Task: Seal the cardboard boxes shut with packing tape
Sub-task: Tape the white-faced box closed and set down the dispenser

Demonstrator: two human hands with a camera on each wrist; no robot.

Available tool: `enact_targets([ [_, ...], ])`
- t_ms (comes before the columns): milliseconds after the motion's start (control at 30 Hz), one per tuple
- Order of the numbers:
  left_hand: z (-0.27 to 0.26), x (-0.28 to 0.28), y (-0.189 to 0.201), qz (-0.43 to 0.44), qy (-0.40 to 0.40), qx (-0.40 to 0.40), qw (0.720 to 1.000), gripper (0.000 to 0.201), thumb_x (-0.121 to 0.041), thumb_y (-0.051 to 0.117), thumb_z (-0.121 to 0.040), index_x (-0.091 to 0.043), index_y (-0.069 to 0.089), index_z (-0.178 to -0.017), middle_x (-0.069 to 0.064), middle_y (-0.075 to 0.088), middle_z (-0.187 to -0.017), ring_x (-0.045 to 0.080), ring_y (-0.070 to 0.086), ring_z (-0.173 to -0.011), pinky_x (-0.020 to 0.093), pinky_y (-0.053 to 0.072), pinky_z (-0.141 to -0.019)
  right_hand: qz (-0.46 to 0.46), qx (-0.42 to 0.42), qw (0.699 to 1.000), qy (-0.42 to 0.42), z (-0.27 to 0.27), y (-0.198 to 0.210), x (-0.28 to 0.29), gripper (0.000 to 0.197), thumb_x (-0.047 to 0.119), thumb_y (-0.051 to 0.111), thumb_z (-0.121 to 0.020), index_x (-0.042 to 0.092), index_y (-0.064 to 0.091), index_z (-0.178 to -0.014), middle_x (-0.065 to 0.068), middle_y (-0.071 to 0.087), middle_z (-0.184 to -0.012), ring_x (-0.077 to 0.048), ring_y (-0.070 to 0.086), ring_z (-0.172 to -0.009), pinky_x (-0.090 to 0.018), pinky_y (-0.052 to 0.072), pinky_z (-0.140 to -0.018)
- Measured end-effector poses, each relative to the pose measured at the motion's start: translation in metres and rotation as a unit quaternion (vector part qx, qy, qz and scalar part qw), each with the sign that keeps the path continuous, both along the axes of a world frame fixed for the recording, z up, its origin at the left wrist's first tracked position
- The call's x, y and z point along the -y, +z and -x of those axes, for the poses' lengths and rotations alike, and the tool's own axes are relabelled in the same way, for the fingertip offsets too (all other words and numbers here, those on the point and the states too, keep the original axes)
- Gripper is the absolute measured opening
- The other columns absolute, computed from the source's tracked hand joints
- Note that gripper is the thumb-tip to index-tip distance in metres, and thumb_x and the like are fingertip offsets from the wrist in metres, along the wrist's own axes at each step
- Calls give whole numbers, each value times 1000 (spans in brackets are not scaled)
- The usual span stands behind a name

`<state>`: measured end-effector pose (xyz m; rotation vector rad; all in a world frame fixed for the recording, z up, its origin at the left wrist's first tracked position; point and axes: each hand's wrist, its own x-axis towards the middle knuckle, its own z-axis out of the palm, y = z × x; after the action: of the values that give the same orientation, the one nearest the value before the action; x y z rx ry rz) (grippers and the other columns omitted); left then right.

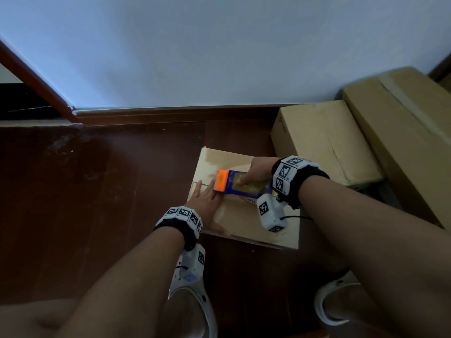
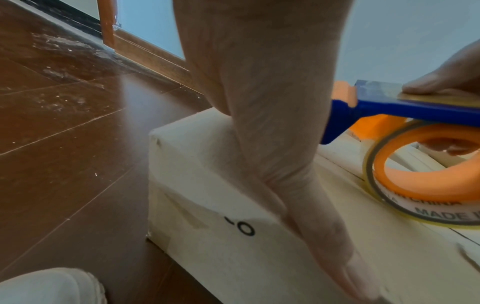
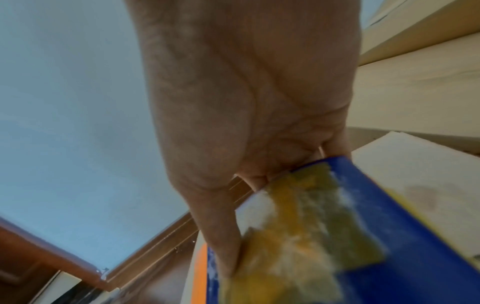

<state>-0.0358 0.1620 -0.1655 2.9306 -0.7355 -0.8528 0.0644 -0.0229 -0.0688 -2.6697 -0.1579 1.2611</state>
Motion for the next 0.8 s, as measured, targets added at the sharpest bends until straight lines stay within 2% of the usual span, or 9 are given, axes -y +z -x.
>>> enact_targets([
  [100, 0, 0, 1, 5, 6, 0, 1000, 136, -90, 52, -58, -17, -11, -153, 3, -6, -161, 20, -13, -148, 56, -16, -115, -43, -5, 998, -50, 6, -1, -8, 34, 45, 57, -88, 13, 56, -97, -7, 59, -97, -24, 57, -88, -32, 46, -78],
  [167, 1, 0, 1, 8, 11, 5, 1000, 135, -88, 54, -60, -16, -12, -153, 4, -7, -161, 20, -15, -148, 55, -17, -115, -98, 20, 991, -95, 11, -10, -12, 43, 53, 50, -88, 12, 58, -98, -9, 61, -99, -26, 59, -91, -33, 46, -78],
  [200, 1, 0, 1, 9, 12, 5, 1000, 136, -88, 54, -60, -15, -13, -153, 4, -13, -161, 18, -22, -145, 54, -18, -115, -118, 46, 986, -106, 13, -16, -13, 50, 60, 46, -89, 12, 59, -95, -9, 61, -97, -26, 59, -91, -33, 45, -77],
  [267, 0, -1, 0, 14, 11, 7, 1000, 136, -89, 54, -58, -15, -10, -153, 4, -21, -159, 15, -31, -141, 53, -18, -115, -150, 109, 975, -121, 18, -25, -13, 58, 69, 39, -88, 14, 57, -79, -7, 59, -82, -25, 59, -82, -31, 42, -71],
  [300, 0, -1, -1, 16, 11, 9, 1000, 135, -89, 54, -58, -15, -7, -153, 4, -19, -160, 16, -27, -143, 53, -18, -115, -160, 136, 970, -122, 20, -28, -13, 60, 70, 38, -88, 14, 54, -70, -6, 57, -73, -25, 58, -77, -31, 39, -67],
  [367, 0, -1, 3, 24, 22, -3, 999, 131, -87, 57, -59, -20, -6, -153, 4, -6, -161, 20, -14, -147, 52, -18, -116, -171, 160, 965, -114, 27, -33, -12, 61, 70, 43, -86, 13, 52, -65, -7, 55, -68, -24, 56, -71, -34, 39, -64],
  [467, 1, -1, 6, 30, 35, -23, 999, 128, -82, 61, -62, -25, -9, -152, 3, -1, -162, 23, -12, -148, 52, -18, -115, -179, 170, 964, -95, 33, -37, -7, 58, 68, 51, -84, 11, 57, -71, -10, 59, -73, -23, 56, -69, -36, 41, -64],
  [700, 0, -5, -7, 27, 16, 5, 999, 129, -90, 53, -57, -28, -11, -151, 2, 3, -162, 21, -9, -149, 54, -18, -115, -173, 173, 966, -85, 37, -39, -1, 51, 64, 48, -88, 13, 57, -84, -6, 59, -81, -23, 57, -76, -31, 39, -67],
  [800, -1, 0, 4, 38, 26, -8, 999, 113, -77, 55, -72, -23, -1, -153, 1, 10, -161, 21, 0, -149, 53, -12, -117, -175, 176, 965, -84, 39, -42, -3, 52, 63, 48, -89, 12, 58, -88, -7, 61, -84, -24, 58, -78, -31, 42, -68],
])
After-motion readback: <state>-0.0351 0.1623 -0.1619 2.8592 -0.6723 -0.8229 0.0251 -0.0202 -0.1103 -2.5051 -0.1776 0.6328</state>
